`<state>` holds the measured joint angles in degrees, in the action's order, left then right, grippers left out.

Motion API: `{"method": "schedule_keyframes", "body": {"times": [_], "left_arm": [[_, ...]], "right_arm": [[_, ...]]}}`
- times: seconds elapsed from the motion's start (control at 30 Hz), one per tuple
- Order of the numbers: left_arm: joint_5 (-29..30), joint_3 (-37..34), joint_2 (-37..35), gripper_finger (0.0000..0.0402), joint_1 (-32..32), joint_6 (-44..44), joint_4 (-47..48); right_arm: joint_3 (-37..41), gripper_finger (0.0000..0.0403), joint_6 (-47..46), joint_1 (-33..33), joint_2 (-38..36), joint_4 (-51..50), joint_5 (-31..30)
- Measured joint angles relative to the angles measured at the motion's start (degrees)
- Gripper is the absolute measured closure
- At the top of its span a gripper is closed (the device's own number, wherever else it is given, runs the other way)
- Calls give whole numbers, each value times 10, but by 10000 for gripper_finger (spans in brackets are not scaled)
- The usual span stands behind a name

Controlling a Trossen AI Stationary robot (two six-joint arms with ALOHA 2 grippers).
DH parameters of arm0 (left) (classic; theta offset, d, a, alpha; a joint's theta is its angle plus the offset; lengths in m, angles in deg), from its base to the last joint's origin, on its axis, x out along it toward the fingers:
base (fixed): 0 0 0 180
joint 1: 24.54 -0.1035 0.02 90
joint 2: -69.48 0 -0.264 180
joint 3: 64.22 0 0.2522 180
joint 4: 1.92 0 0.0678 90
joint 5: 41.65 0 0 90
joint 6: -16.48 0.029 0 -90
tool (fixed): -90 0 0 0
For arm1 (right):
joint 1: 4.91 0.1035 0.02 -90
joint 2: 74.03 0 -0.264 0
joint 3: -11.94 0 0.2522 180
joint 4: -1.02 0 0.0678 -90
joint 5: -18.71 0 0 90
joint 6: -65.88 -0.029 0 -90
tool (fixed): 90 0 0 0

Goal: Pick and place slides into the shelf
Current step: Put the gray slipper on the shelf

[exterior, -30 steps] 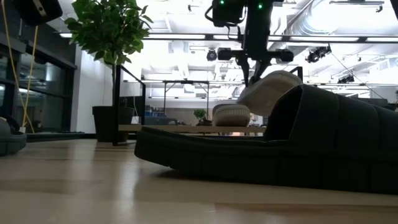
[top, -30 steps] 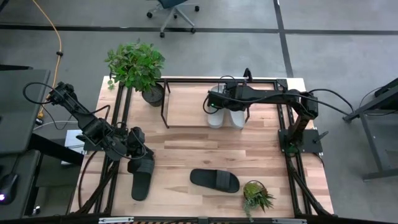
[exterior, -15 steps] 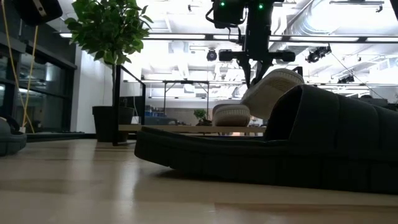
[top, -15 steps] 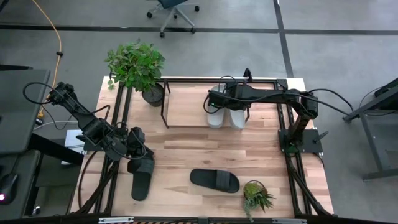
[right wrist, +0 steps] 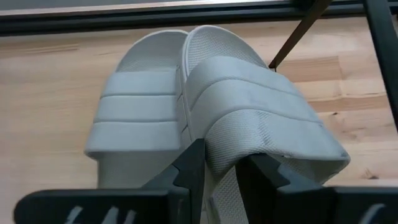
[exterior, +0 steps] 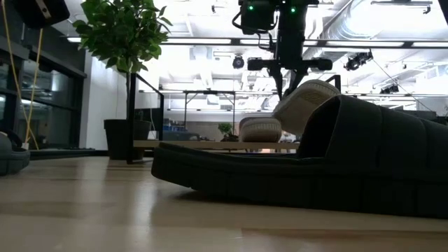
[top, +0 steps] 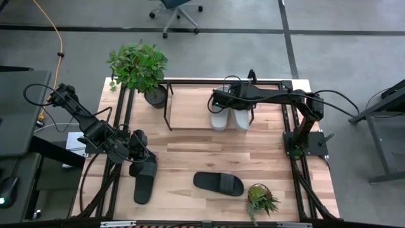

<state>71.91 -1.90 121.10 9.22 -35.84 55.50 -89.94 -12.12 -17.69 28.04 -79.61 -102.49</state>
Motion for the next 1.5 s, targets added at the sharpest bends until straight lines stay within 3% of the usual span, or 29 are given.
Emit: {"method": "schedule_keyframes", "body": {"times": [0.43,0.77,1.5], "left_arm": [[0,0,0,397,0,0,2],[0,0,0,396,0,0,12],[0,0,0,396,0,0,14]], "right_arm": [[0,328,17,-4,5,-2,7],[0,290,17,-15,11,8,29],[0,289,26,-6,1,6,38]]}}
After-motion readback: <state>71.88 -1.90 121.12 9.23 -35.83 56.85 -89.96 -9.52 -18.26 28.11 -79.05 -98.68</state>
